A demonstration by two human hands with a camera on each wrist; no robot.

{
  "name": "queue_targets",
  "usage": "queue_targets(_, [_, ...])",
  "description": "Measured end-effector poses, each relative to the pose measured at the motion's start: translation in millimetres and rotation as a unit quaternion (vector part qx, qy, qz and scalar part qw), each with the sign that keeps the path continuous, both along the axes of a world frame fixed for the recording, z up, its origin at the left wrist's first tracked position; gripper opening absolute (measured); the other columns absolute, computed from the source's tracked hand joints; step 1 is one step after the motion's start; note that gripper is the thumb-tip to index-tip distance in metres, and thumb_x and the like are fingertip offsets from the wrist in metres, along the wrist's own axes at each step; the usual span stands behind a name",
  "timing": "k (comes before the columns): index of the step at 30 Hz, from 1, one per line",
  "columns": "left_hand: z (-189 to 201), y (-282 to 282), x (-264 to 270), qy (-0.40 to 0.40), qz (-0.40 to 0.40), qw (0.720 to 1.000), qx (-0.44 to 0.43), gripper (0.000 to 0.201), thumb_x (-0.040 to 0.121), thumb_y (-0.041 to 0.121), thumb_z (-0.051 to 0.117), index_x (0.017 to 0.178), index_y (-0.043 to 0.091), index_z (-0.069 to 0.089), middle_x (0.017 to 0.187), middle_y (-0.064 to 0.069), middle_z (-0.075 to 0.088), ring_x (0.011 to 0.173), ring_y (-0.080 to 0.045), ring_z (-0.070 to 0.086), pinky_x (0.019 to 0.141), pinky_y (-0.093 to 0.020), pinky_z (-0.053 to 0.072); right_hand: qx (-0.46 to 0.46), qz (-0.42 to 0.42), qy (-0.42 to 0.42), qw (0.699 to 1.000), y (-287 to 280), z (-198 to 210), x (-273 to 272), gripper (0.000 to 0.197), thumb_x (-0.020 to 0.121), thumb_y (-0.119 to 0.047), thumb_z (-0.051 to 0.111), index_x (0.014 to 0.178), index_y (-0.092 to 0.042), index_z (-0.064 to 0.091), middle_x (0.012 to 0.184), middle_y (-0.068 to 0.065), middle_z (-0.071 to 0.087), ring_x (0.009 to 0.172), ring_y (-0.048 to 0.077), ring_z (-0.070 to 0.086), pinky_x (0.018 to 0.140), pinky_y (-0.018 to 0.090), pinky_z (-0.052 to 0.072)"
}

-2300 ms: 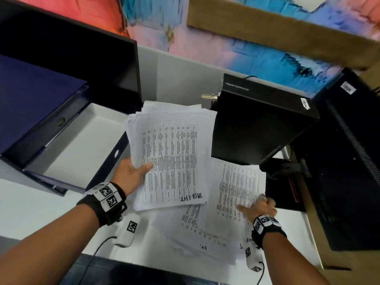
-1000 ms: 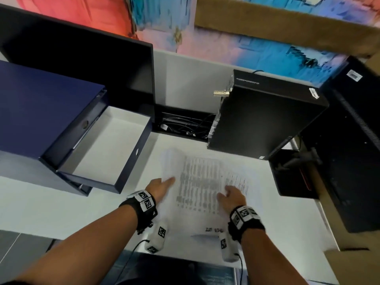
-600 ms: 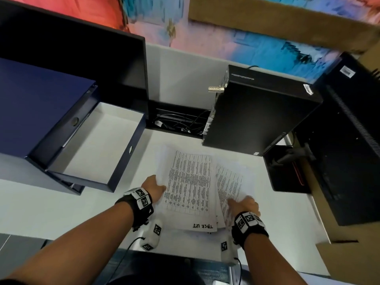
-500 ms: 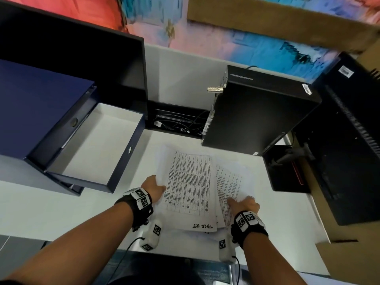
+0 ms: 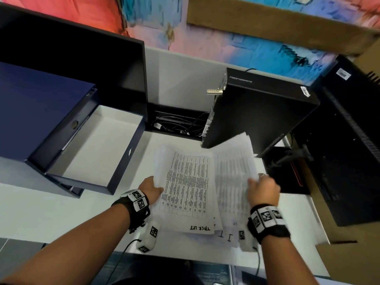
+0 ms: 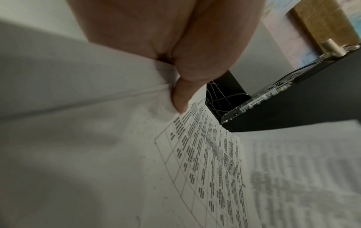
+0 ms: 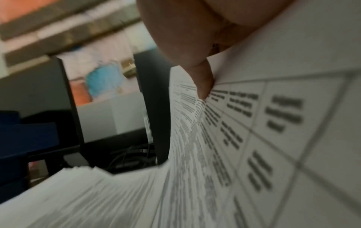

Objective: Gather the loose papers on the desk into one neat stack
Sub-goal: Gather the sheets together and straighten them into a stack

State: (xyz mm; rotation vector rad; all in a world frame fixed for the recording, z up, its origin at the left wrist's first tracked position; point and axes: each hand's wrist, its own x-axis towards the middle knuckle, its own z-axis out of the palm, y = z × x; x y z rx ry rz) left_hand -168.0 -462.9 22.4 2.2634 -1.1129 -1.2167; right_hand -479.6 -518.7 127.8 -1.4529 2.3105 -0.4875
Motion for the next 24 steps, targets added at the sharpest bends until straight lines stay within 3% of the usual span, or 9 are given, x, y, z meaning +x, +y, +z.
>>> queue_targets(2, [-1.7, 0.9, 3.3, -0.005, 0.001, 1.0, 0.011, 0.047, 0.089, 0.027, 0.065, 0.129, 0.005, 0.055, 0.129, -0.012, 0.062, 0.117, -0.03, 0.059, 0.099, -0.037, 0.047, -0.077, 0.018, 0.015, 0.997, -7.9, 33.2, -10.9, 0.027, 0.091, -0.02, 0.06, 0.111, -0.004, 0.069, 0.107, 0.027, 0.067, 0.104, 0.046, 0.057, 0.089, 0.042, 0.048])
queue_targets(5, [-1.1, 0.5, 4.0, -0.01, -0.008, 1.0, 0.014, 0.045, 0.089, 0.027, 0.065, 0.127, 0.005, 0.056, 0.127, -0.012, 0.063, 0.115, -0.029, 0.06, 0.098, -0.037, 0.048, -0.152, 0.044, -0.009, 0.987, -17.5, 74.5, -27.7, 0.021, 0.089, -0.022, 0.065, 0.098, -0.006, 0.074, 0.089, 0.02, 0.072, 0.091, 0.041, 0.064, 0.085, 0.044, 0.054])
queue_targets(9, [-3.0, 0.4, 4.9, 0.005, -0.006, 1.0, 0.013, 0.043, 0.089, 0.027, 0.065, 0.126, 0.006, 0.057, 0.126, -0.011, 0.064, 0.114, -0.029, 0.061, 0.099, -0.038, 0.048, -0.144, 0.07, -0.149, 0.976, -17.8, 98.0, -23.8, 0.02, 0.091, -0.015, 0.069, 0.106, -0.004, 0.073, 0.093, 0.004, 0.071, 0.083, 0.019, 0.066, 0.075, 0.025, 0.051])
queue_targets(12, [-5.6, -0.3, 5.0, 0.012, 0.011, 1.0, 0.027, 0.059, 0.09, 0.037, 0.062, 0.138, 0.006, 0.048, 0.139, -0.013, 0.055, 0.125, -0.03, 0.054, 0.107, -0.042, 0.043, -0.104, 0.073, -0.232, 0.965, -20.7, 69.8, -11.5, 0.02, 0.091, -0.012, 0.067, 0.11, -0.006, 0.072, 0.101, 0.002, 0.073, 0.089, 0.017, 0.069, 0.081, 0.031, 0.056])
queue_targets(15, [0.4, -3.8, 1.6, 0.051, 0.077, 0.995, 0.031, 0.066, 0.099, 0.048, 0.042, 0.146, 0.002, 0.038, 0.151, -0.015, 0.041, 0.138, -0.03, 0.041, 0.114, -0.035, 0.03, -0.044, 0.068, -0.245, 0.966, -28.1, 17.2, 4.0, 0.022, 0.088, -0.019, 0.07, 0.108, -0.011, 0.073, 0.101, 0.003, 0.075, 0.09, 0.021, 0.072, 0.088, 0.042, 0.058])
queue_targets(18, [0.9, -7.0, 0.1, 0.132, 0.162, 0.977, 0.036, 0.078, 0.095, 0.065, 0.028, 0.144, 0.006, 0.043, 0.149, -0.014, 0.044, 0.137, -0.031, 0.042, 0.114, -0.038, 0.03, 0.081, 0.143, -0.155, 0.974, -23.7, -36.6, 32.7, 0.036, 0.089, -0.027, 0.067, 0.121, -0.01, 0.065, 0.118, 0.006, 0.068, 0.107, 0.026, 0.066, 0.093, 0.031, 0.05])
queue_targets(21, [-8.5, -5.1, 1.1, 0.12, 0.145, 0.982, 0.025, 0.083, 0.086, 0.068, 0.048, 0.142, 0.006, 0.047, 0.143, -0.014, 0.051, 0.13, -0.032, 0.05, 0.11, -0.039, 0.037, 0.205, 0.196, -0.098, 0.954, -12.5, -77.0, 50.4, 0.025, 0.09, -0.044, 0.061, 0.107, -0.026, 0.056, 0.11, -0.003, 0.055, 0.1, 0.015, 0.055, 0.091, 0.03, 0.04])
queue_targets(22, [-10.1, -3.5, 1.7, 0.094, 0.117, 0.988, 0.021, 0.077, 0.084, 0.061, 0.058, 0.137, 0.006, 0.051, 0.137, -0.013, 0.057, 0.123, -0.032, 0.056, 0.106, -0.039, 0.043, 0.222, 0.172, -0.06, 0.958, -8.9, -83.4, 50.7, 0.031, 0.089, -0.048, 0.059, 0.111, -0.026, 0.053, 0.114, -0.001, 0.05, 0.105, 0.016, 0.051, 0.092, 0.033, 0.039])
queue_targets(24, [-13.3, -1.4, 1.4, 0.037, 0.065, 0.997, 0.015, 0.052, 0.087, 0.039, 0.065, 0.126, 0.006, 0.057, 0.124, -0.012, 0.065, 0.111, -0.03, 0.063, 0.097, -0.037, 0.05, 0.245, 0.071, 0.018, 0.967, -0.6, -88.9, 43.3, 0.066, 0.085, -0.053, 0.059, 0.137, -0.016, 0.043, 0.141, 0.008, 0.041, 0.125, 0.029, 0.043, 0.102, 0.043, 0.038])
